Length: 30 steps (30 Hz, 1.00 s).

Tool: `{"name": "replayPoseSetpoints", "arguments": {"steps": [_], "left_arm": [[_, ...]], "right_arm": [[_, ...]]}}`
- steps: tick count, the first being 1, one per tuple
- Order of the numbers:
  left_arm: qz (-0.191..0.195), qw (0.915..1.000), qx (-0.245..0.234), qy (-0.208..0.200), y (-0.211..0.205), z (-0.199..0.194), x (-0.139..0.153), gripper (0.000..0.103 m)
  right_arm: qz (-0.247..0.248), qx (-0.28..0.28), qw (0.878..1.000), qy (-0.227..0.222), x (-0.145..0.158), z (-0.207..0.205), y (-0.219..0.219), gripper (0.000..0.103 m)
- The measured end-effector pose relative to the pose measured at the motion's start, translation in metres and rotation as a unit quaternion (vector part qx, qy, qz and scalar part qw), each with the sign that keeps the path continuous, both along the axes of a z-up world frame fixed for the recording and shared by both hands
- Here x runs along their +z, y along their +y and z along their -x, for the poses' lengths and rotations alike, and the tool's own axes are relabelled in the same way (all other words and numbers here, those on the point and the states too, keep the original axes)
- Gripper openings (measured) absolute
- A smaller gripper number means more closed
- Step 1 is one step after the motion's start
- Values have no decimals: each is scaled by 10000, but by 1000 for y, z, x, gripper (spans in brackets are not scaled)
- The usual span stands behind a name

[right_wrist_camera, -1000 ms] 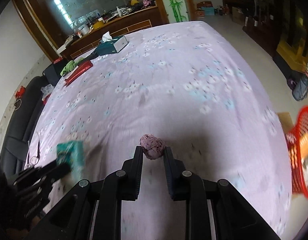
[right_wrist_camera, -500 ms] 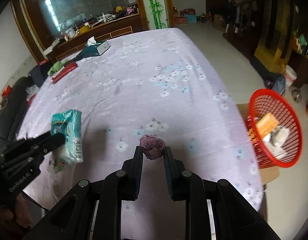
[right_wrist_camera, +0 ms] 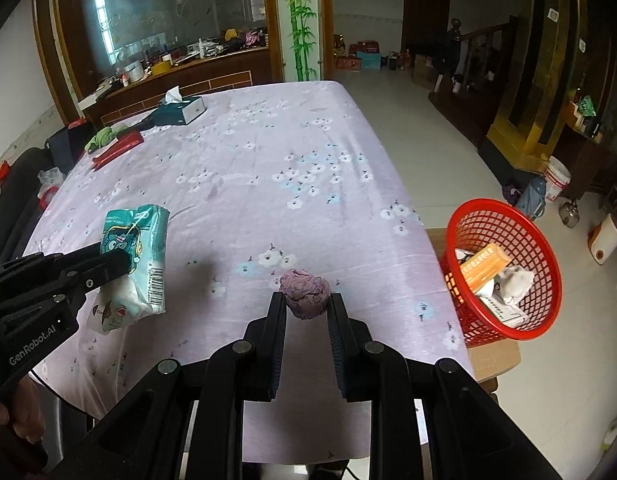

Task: Collect trash
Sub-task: 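Lift the teal packet and pink paper and carry them toward the red basket, then drop the pink paper and teal packet into the red basket, opening both tools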

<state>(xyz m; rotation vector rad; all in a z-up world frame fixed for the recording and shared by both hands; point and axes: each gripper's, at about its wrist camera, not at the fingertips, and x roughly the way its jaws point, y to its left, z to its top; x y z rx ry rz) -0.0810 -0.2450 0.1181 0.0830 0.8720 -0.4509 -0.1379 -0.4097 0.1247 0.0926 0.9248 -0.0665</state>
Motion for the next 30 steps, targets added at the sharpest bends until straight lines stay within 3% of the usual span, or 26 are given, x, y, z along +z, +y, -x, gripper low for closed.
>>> {"name": "replayPoseSetpoints", "arguments": {"steps": [18, 24, 30], "left_arm": [[-33, 9993, -347, -109, -38, -1, 11, 18], [-9, 9977, -673, -89, -71, -3, 14, 18], [172, 9922, -1231, 131, -123, -12, 20, 18]], "right_arm": [[-111, -289, 9992, -233, 11, 8, -33, 22], [-286, -644, 9971, -286, 15, 15, -69, 22], [-499, -1337, 9889, -420, 24, 31, -133, 22]]}}
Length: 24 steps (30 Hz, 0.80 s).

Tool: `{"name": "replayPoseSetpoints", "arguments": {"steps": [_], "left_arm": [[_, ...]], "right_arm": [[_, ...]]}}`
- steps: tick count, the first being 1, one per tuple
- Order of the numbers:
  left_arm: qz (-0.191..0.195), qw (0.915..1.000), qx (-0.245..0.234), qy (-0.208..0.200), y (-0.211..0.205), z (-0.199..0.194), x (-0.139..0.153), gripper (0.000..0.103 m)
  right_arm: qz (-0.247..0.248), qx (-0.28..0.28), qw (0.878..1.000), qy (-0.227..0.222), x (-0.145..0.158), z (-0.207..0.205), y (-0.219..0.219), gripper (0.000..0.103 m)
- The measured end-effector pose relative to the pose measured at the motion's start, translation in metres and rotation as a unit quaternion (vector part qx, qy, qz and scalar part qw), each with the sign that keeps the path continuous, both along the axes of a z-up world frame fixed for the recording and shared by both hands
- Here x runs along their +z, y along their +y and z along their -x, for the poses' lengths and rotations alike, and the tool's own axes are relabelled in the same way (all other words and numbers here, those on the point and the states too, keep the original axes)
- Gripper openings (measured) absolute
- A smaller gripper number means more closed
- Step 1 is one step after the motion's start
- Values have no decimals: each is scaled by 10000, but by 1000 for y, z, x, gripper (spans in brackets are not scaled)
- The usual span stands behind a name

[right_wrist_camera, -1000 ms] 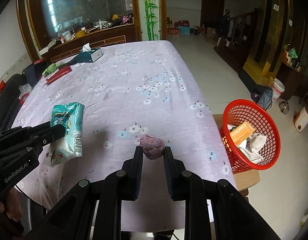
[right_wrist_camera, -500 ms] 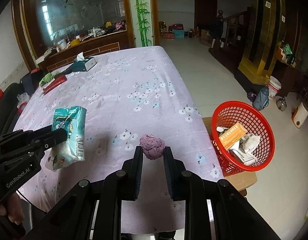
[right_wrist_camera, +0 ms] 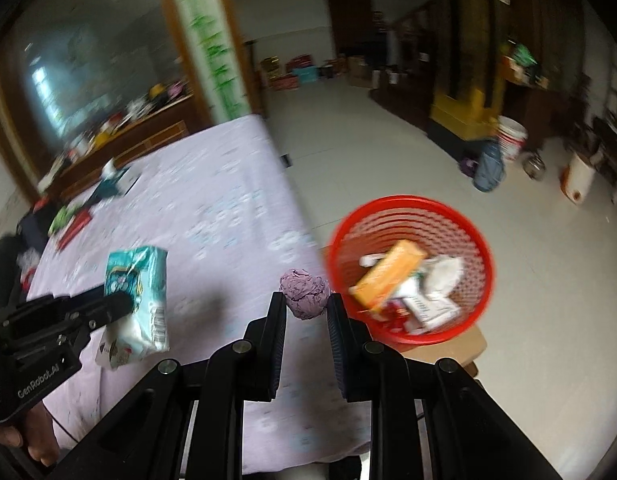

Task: Collect trash
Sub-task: 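Drop the pink paper and teal packet into the red basket, opening both tools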

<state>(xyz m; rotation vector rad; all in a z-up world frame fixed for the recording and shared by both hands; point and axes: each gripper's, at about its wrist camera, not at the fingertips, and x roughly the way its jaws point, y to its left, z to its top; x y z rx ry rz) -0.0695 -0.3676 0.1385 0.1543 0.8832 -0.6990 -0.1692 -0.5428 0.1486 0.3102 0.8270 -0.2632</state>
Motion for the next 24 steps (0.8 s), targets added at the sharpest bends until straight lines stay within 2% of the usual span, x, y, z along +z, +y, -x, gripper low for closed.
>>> {"name": "replayPoseSetpoints", "arguments": {"steps": [4, 8, 12, 17, 19, 21, 24], "left_arm": [[159, 9987, -386, 300, -45, -11, 0, 18], [195, 9968, -635, 435, -93, -22, -5, 19], [208, 9946, -814, 610, -136, -33, -14, 19], [38, 9938, -886, 677, -176, -45, -33, 19], [9, 9940, -866, 672, -183, -46, -40, 29], [-55, 9956, -750, 552, -187, -46, -42, 57], [28, 9970, -655, 401, -180, -40, -38, 61]], "right_arm": [[-189, -473, 9987, -92, 6, 11, -48, 22], [-457, -786, 9957, -160, 9, 16, -93, 22], [-701, -905, 9932, -199, 4, 10, -125, 23], [-873, -973, 9914, -88, -10, -8, -148, 25], [-955, -984, 9905, 43, -18, -15, -155, 31], [-1042, -1006, 9894, 90, -22, -15, -161, 38], [-833, -1006, 9913, 159, -19, -11, -157, 46]]}}
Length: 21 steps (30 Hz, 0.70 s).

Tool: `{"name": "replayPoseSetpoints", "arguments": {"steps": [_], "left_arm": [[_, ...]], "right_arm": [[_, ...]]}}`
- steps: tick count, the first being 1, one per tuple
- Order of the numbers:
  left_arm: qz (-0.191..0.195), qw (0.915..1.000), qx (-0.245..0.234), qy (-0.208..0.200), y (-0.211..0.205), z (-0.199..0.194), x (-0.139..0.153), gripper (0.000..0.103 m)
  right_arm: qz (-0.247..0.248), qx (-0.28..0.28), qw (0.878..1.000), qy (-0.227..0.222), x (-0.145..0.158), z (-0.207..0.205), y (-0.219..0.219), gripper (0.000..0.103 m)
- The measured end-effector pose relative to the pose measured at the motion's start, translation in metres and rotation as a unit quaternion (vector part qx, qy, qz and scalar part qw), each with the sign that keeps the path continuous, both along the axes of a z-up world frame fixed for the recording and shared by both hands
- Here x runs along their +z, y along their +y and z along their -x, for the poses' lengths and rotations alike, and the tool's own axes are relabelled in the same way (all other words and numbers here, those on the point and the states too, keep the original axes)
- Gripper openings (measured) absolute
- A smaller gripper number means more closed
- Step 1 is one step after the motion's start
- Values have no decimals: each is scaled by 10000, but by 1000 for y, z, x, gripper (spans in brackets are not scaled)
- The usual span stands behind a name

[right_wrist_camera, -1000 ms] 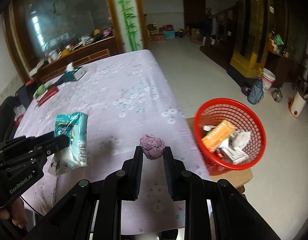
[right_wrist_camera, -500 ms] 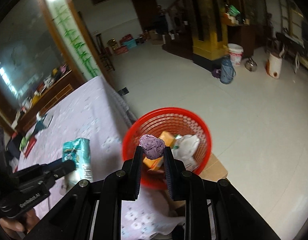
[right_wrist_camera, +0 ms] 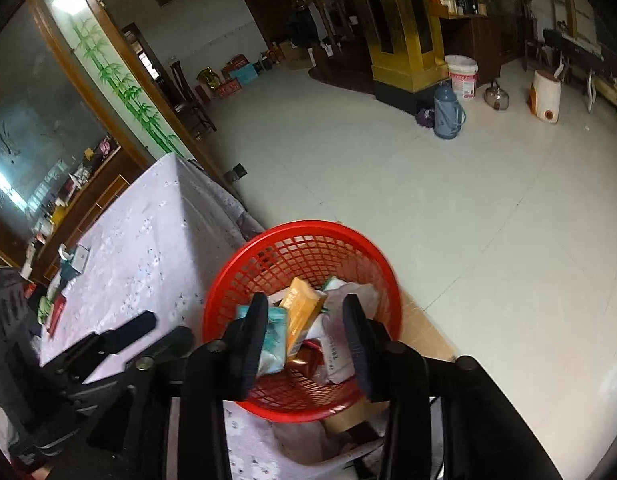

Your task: Collect trash

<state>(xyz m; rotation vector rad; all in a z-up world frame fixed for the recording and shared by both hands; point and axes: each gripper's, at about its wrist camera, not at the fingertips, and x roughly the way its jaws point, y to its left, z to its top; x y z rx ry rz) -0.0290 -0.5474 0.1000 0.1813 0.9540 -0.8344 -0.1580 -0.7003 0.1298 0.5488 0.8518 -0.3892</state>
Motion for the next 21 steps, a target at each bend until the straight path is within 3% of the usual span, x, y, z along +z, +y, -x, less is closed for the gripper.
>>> {"name": "replayPoseSetpoints", "arguments": {"steps": [2, 5, 8, 21], "left_arm": [[-12, 9999, 76, -81, 6, 4, 5, 64], [37, 9989, 188, -428, 30, 20, 18, 79], [83, 9975, 155, -688, 59, 35, 28, 82], [87, 9887, -448, -1431, 168, 106, 44, 97]], "right_arm": [[208, -2, 9998, 62, 5, 6, 5, 53], [778, -50, 9968, 181, 15, 21, 23, 66], [1171, -123, 9926, 298, 23, 40, 47, 77], [1548, -481, 9849, 603, 32, 105, 159, 80]]}}
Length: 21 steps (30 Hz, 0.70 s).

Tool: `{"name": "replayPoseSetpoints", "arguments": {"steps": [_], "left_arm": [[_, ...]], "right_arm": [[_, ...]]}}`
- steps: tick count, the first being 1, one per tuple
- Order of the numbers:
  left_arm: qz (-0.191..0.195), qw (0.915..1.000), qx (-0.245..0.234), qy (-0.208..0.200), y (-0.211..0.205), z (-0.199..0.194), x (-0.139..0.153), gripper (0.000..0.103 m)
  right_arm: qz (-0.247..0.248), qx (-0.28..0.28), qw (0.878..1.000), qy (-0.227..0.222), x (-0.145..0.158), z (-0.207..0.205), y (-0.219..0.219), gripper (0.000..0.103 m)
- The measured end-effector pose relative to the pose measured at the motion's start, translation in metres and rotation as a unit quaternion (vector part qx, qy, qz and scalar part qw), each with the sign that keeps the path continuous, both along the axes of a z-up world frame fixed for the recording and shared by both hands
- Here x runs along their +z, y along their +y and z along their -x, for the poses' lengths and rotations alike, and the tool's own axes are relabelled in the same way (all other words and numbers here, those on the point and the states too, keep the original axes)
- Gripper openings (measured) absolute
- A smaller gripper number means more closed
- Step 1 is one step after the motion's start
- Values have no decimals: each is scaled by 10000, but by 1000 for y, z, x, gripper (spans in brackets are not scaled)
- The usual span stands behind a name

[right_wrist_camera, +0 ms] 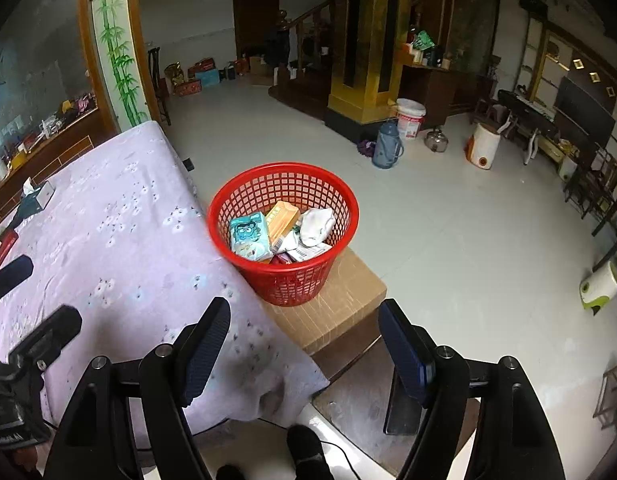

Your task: Collect trash

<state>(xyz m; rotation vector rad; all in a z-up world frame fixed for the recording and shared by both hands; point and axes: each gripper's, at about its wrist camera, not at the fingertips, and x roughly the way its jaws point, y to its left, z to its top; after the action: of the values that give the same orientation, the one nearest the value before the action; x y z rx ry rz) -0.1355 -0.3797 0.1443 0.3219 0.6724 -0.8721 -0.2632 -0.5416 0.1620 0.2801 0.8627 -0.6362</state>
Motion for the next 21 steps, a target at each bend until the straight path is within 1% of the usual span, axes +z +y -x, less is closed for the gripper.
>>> {"name": "replayPoseSetpoints", "arguments": {"steps": [4, 10, 12, 16, 21], "left_arm": [[-188, 9997, -34, -124, 13, 10, -3, 97], [-143, 9995, 28, -281, 28, 17, 3, 97], [-236, 9989, 61, -402, 28, 19, 4, 97], [-303, 9979, 92, -558, 27, 26, 8, 97], [-414, 9973, 204, -566, 25, 28, 8, 97]], "right_arm": [[39, -119, 9999, -52, 3, 11, 21, 80], [77, -195, 9997, -87, 6, 20, 38, 80], [101, -231, 9996, -91, 8, 22, 40, 80], [115, -287, 9994, -150, 12, 28, 42, 80], [143, -272, 9994, -159, 13, 30, 42, 80]]}}
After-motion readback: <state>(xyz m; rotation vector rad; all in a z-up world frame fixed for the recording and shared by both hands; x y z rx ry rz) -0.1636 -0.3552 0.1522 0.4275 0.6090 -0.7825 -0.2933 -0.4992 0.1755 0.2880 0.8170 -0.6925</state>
